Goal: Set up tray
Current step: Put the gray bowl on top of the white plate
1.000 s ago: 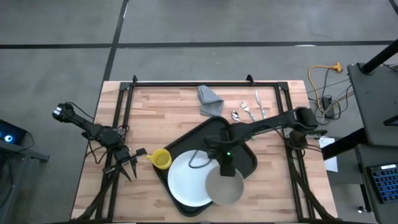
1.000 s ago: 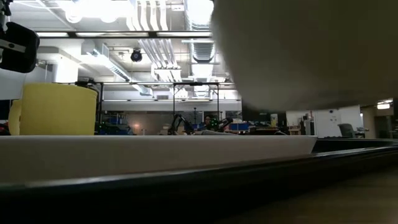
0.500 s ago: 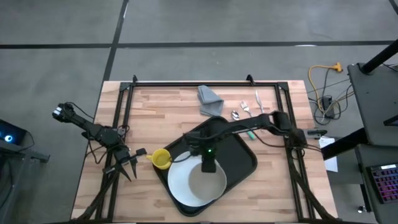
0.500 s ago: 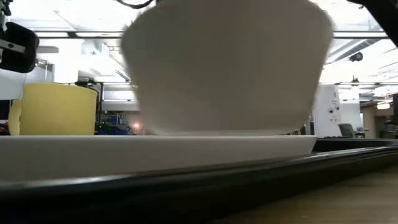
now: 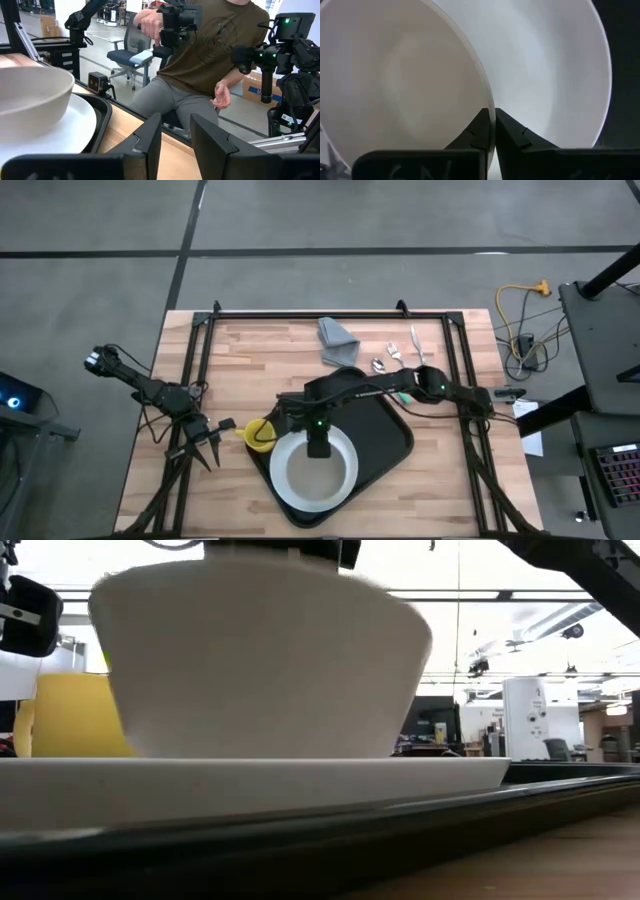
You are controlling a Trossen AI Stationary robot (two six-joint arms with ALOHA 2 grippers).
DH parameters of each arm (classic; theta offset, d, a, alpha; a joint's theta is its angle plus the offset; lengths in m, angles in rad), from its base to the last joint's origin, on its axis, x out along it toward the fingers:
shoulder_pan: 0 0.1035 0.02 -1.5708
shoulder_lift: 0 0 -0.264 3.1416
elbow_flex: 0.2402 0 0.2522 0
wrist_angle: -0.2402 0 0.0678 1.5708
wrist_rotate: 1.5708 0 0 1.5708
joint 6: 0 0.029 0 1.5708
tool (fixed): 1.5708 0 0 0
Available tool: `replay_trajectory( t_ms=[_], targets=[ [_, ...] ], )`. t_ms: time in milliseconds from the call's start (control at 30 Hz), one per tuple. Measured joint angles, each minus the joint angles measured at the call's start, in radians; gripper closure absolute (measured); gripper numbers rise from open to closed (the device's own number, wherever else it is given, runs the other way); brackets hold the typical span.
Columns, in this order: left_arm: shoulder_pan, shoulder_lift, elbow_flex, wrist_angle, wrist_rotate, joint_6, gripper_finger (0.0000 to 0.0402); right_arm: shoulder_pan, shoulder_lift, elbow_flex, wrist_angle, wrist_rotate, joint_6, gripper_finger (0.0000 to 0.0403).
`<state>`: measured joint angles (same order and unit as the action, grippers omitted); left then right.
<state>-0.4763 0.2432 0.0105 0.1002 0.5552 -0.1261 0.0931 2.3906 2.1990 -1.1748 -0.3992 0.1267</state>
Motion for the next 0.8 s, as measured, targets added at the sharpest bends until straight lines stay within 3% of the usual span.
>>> replay_trajectory(
  t_ms=[233, 800],
  targets=[
    [0.0, 0.0, 0.0, 0.0, 0.0, 0.0, 0.0313, -0.001, 0.009, 0.0, -0.007, 0.069, 0.0, 0.0394],
    [0.0, 0.0, 0.0, 0.0, -0.001, 0.0, 0.0313, -0.002, 0.011, 0.0, 0.017, 0.07, -0.008, 0.0387]
  ],
)
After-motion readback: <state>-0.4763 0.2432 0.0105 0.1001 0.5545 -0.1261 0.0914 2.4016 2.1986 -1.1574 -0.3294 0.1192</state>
